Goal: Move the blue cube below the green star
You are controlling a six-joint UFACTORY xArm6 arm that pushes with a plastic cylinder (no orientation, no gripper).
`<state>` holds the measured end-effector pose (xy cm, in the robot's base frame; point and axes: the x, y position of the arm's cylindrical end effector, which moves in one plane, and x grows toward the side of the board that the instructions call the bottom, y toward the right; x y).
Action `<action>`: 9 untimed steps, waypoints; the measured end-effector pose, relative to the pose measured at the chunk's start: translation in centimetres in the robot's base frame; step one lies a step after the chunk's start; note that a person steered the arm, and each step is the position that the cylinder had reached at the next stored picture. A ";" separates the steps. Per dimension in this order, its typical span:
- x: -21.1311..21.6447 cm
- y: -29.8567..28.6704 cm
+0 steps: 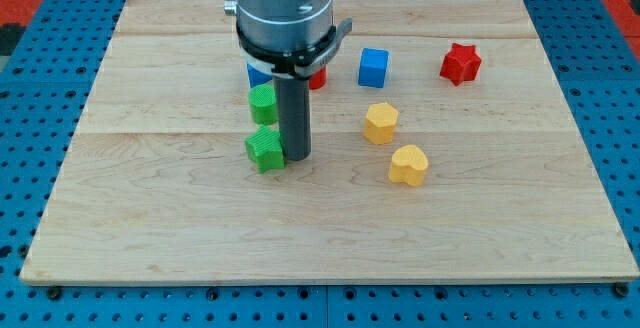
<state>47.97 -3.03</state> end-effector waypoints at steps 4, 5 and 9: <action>10.9 15.6; 3.3 22.5; -7.9 23.6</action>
<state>40.09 20.55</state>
